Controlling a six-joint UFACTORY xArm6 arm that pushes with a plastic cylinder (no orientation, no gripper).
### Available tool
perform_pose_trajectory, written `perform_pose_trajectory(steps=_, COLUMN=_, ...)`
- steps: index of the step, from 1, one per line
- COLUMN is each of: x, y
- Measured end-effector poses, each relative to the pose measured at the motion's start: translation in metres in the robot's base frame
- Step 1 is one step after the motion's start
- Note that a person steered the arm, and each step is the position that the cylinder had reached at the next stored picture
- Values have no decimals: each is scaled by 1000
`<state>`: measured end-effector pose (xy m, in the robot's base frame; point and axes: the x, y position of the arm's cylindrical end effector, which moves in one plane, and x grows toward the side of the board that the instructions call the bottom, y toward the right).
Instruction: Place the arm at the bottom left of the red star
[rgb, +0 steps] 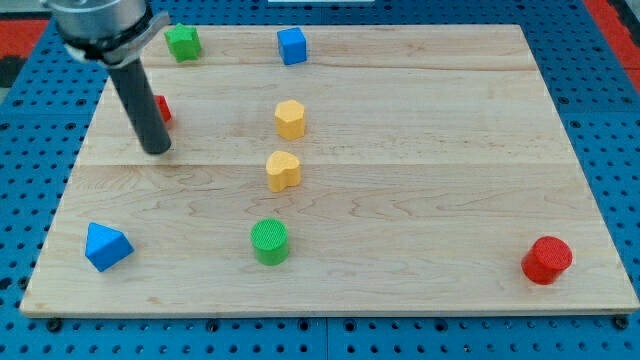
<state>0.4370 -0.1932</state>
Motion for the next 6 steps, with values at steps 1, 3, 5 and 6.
perform_pose_trajectory(steps=1, x=14, y=-35)
perform_pose_trajectory(steps=3, x=7, y=-82)
perform_pose_trajectory(steps=5, x=7, y=-78)
perform_pose_trajectory(steps=6, x=1, y=-77)
